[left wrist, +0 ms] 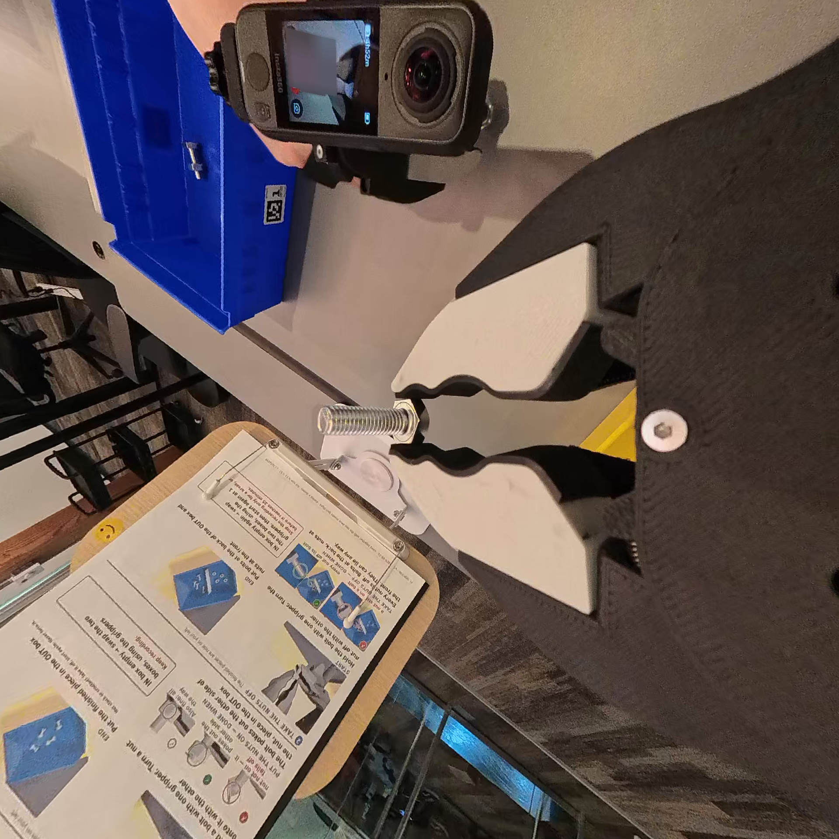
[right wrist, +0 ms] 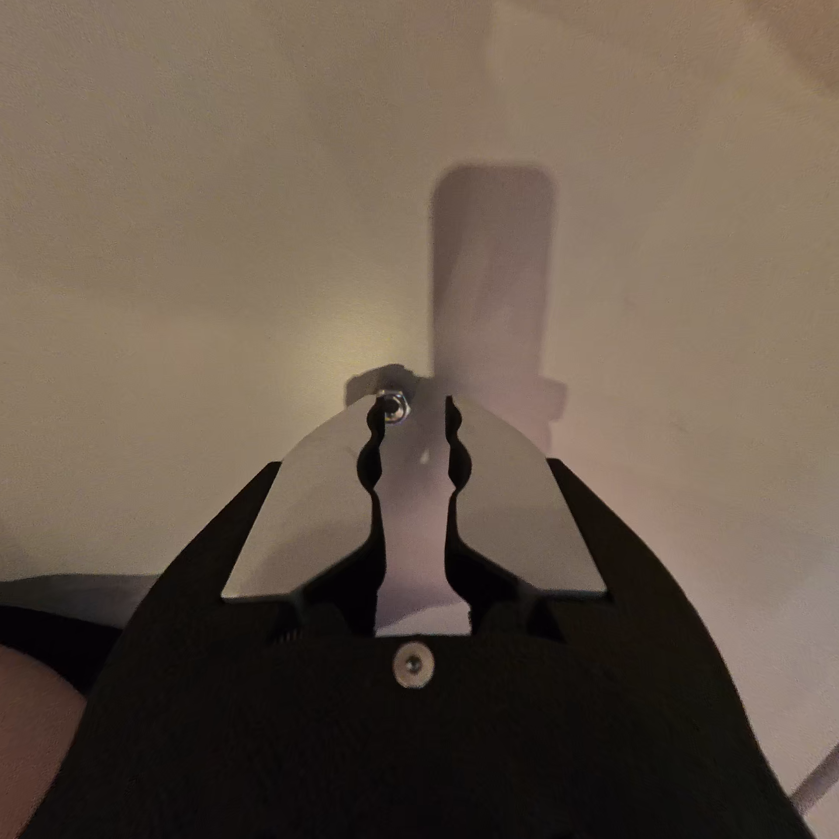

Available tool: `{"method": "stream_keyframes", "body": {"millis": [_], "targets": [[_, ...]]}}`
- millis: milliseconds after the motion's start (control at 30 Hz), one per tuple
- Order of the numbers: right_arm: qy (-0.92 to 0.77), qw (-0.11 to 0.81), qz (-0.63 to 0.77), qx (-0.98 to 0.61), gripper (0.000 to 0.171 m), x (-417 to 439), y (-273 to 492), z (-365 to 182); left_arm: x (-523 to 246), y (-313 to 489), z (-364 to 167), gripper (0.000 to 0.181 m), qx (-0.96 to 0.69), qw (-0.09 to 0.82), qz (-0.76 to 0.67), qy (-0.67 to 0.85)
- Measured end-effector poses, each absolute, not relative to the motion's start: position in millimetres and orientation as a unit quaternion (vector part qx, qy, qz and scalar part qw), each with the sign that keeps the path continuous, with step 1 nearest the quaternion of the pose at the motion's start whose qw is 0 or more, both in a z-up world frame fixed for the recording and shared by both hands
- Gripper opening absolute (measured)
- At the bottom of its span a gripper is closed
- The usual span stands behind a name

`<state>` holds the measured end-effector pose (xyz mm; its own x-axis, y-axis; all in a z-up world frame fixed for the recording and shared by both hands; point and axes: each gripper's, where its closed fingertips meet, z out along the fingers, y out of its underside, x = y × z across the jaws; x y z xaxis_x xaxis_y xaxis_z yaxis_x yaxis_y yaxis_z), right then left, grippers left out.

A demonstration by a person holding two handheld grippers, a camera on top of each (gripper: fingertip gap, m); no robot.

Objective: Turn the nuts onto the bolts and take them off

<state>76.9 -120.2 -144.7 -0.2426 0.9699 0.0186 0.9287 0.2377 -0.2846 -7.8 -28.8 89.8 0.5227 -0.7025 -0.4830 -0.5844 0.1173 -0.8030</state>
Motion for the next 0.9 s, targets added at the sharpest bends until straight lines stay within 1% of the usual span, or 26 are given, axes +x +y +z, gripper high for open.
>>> {"method": "stream_keyframes", "body": {"millis": [267,367,433,533,733,900], "targets": [[-0.761,0.025,0.115,-0.637,0.027,91,-133,-151,-11,-30,93,0.019,-0.663,0.569,-0.062,0.482],[-0.757,0.003,0.112,-0.643,0.030,94,-139,-155,-11,-31,93,0.019,-0.662,0.570,-0.063,0.483],[-0.761,0.000,0.096,-0.642,0.033,95,-139,-159,-11,-32,93,0.019,-0.662,0.569,-0.063,0.484],[-0.767,0.006,0.087,-0.636,0.033,91,-139,-161,-11,-31,92,0.019,-0.663,0.567,-0.064,0.484],[-0.770,0.017,0.048,-0.636,0.024,90,-131,-163,-12,-33,93,0.019,-0.663,0.568,-0.064,0.484],[-0.764,0.019,0.049,-0.643,0.023,90,-129,-163,-12,-33,94,0.019,-0.662,0.568,-0.066,0.484]]}}
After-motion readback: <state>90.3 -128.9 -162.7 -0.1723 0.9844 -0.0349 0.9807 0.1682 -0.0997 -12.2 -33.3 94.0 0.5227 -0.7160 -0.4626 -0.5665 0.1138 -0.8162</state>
